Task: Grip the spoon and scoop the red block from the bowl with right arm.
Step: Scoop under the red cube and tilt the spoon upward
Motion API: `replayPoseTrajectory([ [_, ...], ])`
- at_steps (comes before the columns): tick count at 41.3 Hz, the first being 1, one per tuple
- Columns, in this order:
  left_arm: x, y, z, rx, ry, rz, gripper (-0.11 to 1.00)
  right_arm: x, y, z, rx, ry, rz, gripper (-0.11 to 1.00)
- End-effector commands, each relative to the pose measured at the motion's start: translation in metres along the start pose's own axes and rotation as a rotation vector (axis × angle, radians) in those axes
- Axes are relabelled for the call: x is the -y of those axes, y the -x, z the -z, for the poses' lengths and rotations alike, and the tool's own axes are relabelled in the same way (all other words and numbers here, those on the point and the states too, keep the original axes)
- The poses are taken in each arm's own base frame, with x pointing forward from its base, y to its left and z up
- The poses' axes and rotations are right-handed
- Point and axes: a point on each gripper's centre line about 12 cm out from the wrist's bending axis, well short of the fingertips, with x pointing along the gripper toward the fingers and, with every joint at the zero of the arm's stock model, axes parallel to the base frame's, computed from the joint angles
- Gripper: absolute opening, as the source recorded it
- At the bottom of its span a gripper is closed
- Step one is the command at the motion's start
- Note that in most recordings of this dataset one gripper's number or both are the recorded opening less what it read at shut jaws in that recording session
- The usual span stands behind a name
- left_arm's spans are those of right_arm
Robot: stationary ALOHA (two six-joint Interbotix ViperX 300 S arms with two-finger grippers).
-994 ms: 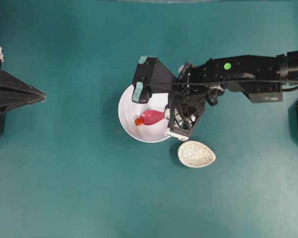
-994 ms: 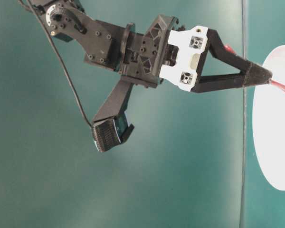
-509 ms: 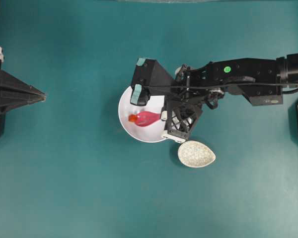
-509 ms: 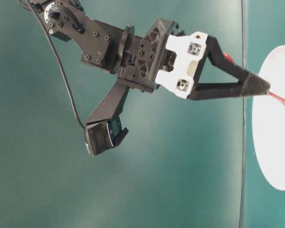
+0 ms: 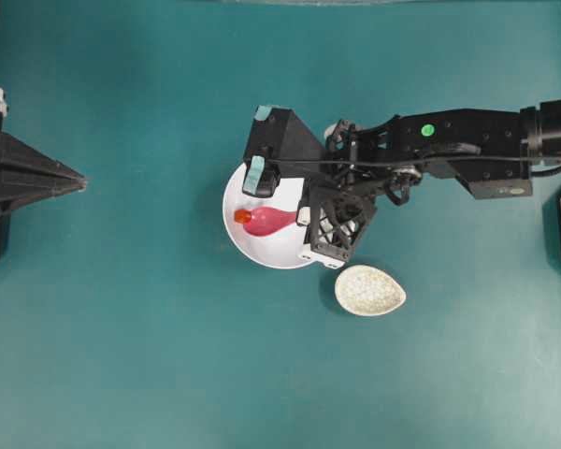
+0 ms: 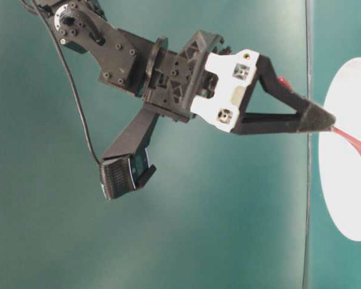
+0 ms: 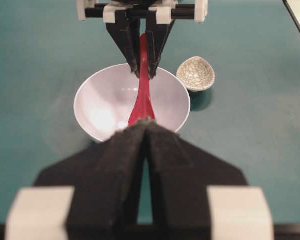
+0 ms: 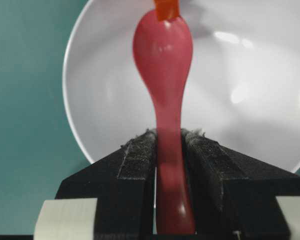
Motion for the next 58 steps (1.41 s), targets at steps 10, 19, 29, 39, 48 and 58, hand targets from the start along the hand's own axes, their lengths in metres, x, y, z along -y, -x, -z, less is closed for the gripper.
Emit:
replayPoseTrajectory([
  [10,0.0,0.0,-0.013,0.032,-0.003,0.001,0.0,0.003,0.012,-0.015,0.074,-0.007,-0.005,0.24],
  [19,0.0,0.0,-0.013,0.034,-0.003,0.001,0.0,0.002,0.02,-0.017,0.098,-0.006,-0.01,0.24],
  [29,0.0,0.0,-0.013,0.032,-0.003,0.001,0.0,0.003,0.031,-0.01,0.111,-0.024,-0.013,0.24],
  [39,0.0,0.0,-0.013,0.034,-0.005,0.001,0.0,0.005,0.04,-0.002,0.233,-0.062,-0.037,0.24],
  [48,0.0,0.001,-0.014,0.035,-0.002,0.001,0.0,0.008,0.056,0.005,0.431,-0.071,-0.075,0.24],
  [58,0.0,0.001,-0.013,0.034,-0.002,0.001,0.0,0.012,0.079,0.018,0.613,-0.071,-0.11,0.24],
])
